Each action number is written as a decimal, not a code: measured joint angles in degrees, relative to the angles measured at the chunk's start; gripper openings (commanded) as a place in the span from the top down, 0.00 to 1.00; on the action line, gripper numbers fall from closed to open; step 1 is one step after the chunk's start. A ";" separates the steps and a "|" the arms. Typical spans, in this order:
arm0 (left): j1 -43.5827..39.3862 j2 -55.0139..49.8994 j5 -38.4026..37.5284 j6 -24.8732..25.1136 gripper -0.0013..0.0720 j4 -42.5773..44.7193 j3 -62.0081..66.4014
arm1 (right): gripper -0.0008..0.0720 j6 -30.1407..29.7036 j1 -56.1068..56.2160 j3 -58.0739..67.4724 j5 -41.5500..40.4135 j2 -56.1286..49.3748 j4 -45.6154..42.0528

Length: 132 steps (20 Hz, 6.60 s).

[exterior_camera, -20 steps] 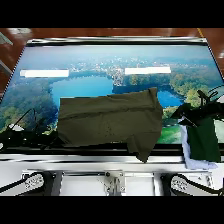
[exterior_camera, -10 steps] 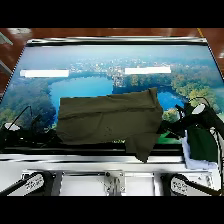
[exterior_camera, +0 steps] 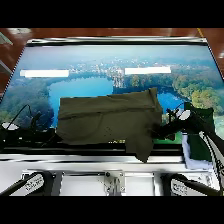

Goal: Fold the shirts.

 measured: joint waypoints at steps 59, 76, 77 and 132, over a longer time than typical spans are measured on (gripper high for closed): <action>-46.45 -38.40 13.60 -7.96 0.92 -23.50 56.11 | 0.91 -3.72 -5.46 47.52 22.80 -6.62 18.88; -49.46 -37.73 20.09 -2.97 0.93 -34.05 57.05 | 0.91 5.44 9.88 47.54 22.53 1.27 11.87; -45.70 -35.15 18.73 -3.91 0.93 -29.81 57.05 | 0.91 5.51 12.63 47.54 20.55 -0.46 11.23; -10.71 1.36 -8.31 -6.29 0.93 -13.05 56.52 | 0.91 -0.50 -33.44 41.57 17.51 4.74 17.88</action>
